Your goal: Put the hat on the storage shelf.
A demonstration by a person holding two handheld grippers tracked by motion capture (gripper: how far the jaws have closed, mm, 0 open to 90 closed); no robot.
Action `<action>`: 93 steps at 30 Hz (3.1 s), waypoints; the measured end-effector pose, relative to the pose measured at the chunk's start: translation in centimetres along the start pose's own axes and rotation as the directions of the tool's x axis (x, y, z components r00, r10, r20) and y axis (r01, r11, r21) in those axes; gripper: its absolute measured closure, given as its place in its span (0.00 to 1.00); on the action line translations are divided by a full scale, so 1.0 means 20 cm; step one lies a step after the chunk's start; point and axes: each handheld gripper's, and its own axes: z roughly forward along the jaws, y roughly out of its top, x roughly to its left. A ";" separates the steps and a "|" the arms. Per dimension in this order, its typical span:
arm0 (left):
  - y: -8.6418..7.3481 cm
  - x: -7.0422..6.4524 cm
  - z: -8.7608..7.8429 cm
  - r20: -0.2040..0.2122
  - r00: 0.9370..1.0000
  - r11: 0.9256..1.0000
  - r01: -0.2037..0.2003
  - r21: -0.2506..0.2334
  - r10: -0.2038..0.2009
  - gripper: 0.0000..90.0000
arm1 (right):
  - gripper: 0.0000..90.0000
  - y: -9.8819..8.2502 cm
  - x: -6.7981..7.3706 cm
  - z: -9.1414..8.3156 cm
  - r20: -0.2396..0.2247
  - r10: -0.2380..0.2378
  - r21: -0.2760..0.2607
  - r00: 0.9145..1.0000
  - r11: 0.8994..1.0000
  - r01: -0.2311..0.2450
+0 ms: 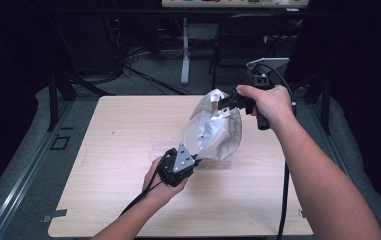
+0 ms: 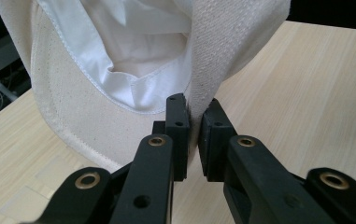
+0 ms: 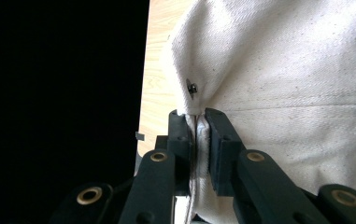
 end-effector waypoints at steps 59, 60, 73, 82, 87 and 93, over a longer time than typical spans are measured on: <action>-0.13 0.39 0.11 0.277 0.945 0.957 0.230 -0.176 -0.177 0.96 | 0.90 0.06 0.06 0.17 -0.038 -0.033 -0.031 0.999 0.999 0.032; -0.14 0.39 0.11 0.277 0.943 0.954 0.240 -0.180 -0.185 0.96 | 0.90 0.06 0.06 0.17 -0.037 -0.034 -0.029 0.999 0.999 0.033; -0.15 0.34 0.07 0.206 0.966 0.970 0.187 -0.153 -0.154 0.95 | 0.90 0.06 0.07 0.21 -0.048 -0.044 -0.015 0.998 0.999 0.044; -0.15 0.30 0.06 0.144 0.980 0.980 0.156 -0.127 -0.138 0.96 | 0.89 0.06 0.07 0.22 -0.024 -0.056 -0.019 0.998 0.998 0.055; -0.16 0.29 0.06 0.131 0.980 0.977 0.168 -0.134 -0.151 0.96 | 0.86 0.06 0.05 0.21 -0.033 -0.058 -0.021 0.998 0.998 0.058; -0.19 0.29 0.05 0.108 0.978 0.970 0.193 -0.148 -0.179 0.96 | 0.79 0.05 0.05 0.19 -0.040 -0.081 -0.041 0.996 0.996 0.079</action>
